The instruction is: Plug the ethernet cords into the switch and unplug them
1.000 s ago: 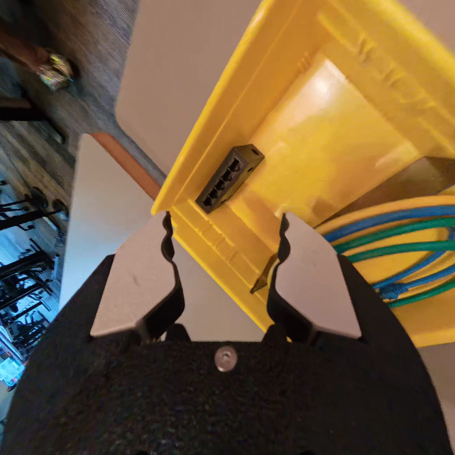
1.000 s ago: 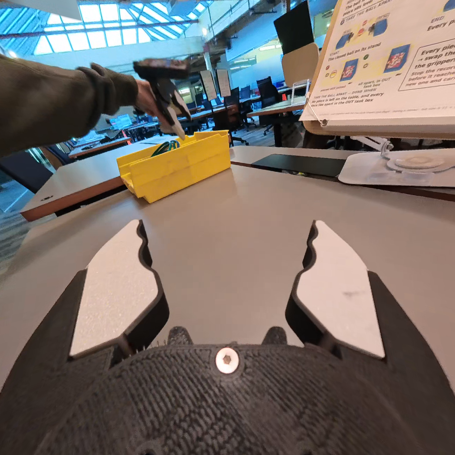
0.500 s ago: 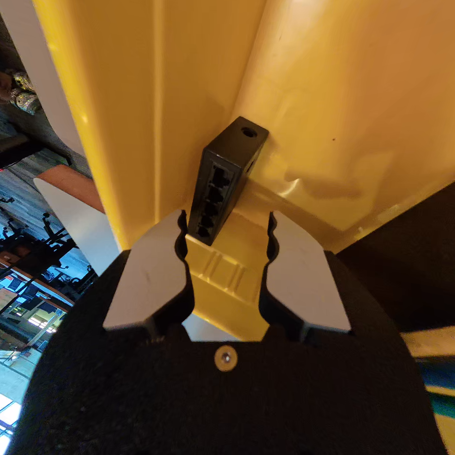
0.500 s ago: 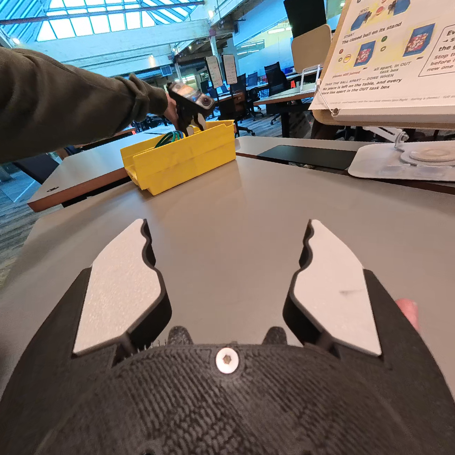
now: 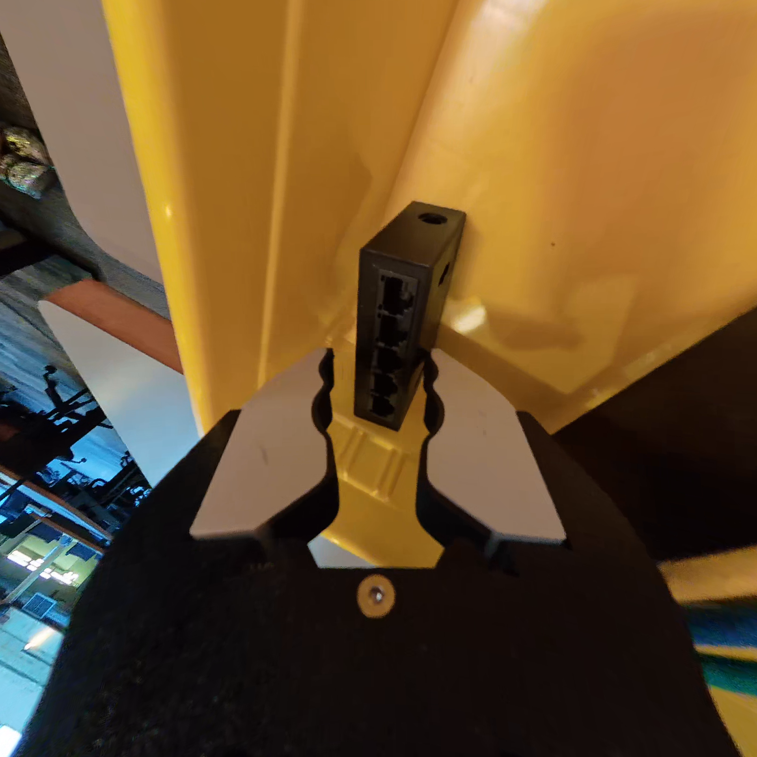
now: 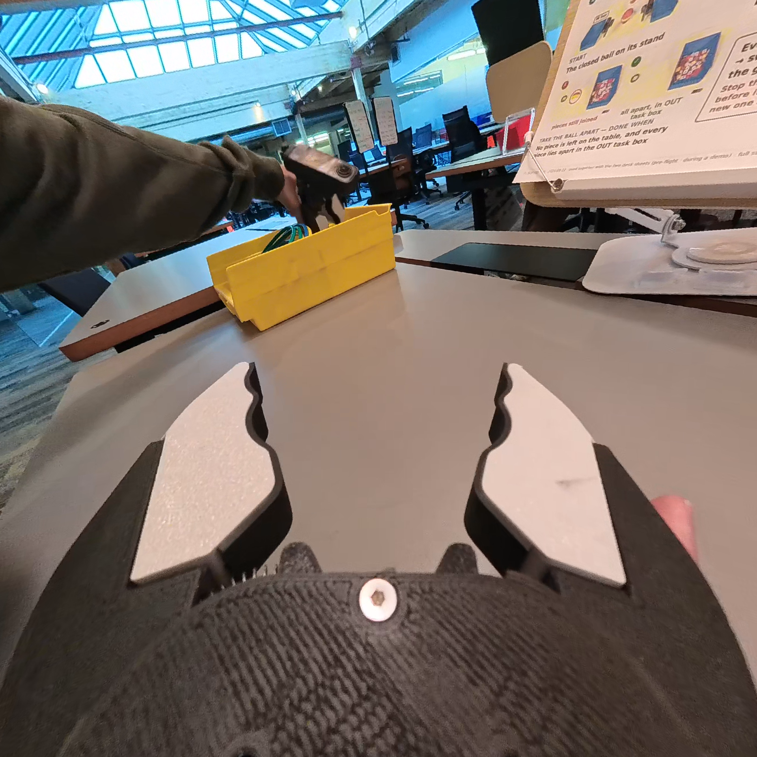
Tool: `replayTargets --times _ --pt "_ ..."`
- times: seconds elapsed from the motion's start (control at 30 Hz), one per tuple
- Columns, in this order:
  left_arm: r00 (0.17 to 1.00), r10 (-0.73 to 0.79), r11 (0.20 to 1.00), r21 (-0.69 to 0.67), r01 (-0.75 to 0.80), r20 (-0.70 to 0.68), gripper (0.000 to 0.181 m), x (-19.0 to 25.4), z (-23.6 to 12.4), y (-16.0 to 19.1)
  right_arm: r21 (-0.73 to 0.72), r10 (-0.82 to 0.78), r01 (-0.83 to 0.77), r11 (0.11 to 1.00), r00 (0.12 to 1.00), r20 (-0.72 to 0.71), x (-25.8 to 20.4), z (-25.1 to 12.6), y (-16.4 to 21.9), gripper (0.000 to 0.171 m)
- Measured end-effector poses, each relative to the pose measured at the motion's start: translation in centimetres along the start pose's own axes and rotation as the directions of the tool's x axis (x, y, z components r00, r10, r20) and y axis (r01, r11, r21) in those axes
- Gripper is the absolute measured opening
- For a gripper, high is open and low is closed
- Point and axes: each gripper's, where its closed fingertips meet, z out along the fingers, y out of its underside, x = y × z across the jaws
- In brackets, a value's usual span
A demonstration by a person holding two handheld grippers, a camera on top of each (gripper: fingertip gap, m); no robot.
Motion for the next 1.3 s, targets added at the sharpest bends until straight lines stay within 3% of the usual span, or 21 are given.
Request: replayTargets --times 0.2,0.33,0.47,0.63,0.8,0.87,1.0,1.13,1.2,1.3 --pt "0.999 -0.006 0.999 -0.042 0.004 -0.049 0.036 1.0 1.7 0.3 -0.023 0.01 -0.009 1.0 1.0 0.025 -0.2 0.2 0.3 0.103" --pt "0.997 0.035 0.999 -0.032 -0.037 -0.062 0.028 1.2 0.3 0.4 -0.039 0.047 -0.046 0.998 0.998 0.038 0.0 0.4 0.5 0.102" --pt "0.993 0.094 0.992 0.082 -0.1 0.069 0.027 0.5 -4.0 -0.7 -0.052 0.044 -0.041 0.998 0.998 0.054 -0.2 0.5 0.6 0.103" --pt "0.934 0.092 0.948 0.256 -0.188 0.346 0.028 0.8 -13.9 -3.6 -0.059 0.01 -0.005 0.998 0.997 0.074 -0.8 0.5 0.7 0.109" --pt "0.812 0.166 0.804 0.4 -0.44 0.56 0.027 10.2 -23.6 -10.6 -0.032 0.022 -0.017 0.999 0.985 0.17 -2.0 0.2 0.4 0.12" --pt "0.751 0.196 0.712 0.435 -0.551 0.631 0.028 16.0 -26.1 -14.1 -0.016 0.096 -0.096 0.995 0.954 0.285 -3.5 -0.1 0.2 0.124" --pt "0.619 0.225 0.492 0.461 -0.738 0.752 0.027 27.7 -30.1 -20.5 -0.004 0.225 -0.259 0.966 0.832 0.507 -7.5 -1.2 -1.3 0.114" --pt "0.53 0.216 0.304 0.46 -0.835 0.82 0.027 36.7 -33.6 -24.7 0.028 0.133 -0.174 0.984 0.838 0.53 -11.8 -2.2 -3.0 0.121" --pt "0.491 0.201 0.287 0.428 -0.857 0.848 0.027 38.5 -34.7 -25.8 0.05 0.057 -0.091 0.995 0.88 0.472 -13.4 -2.7 -3.4 0.118" --pt "0.448 0.109 0.382 0.378 -0.843 0.888 0.027 37.6 -36.2 -26.8 0.072 0.015 -0.034 0.997 0.969 0.248 -13.4 -3.3 -3.9 0.114"
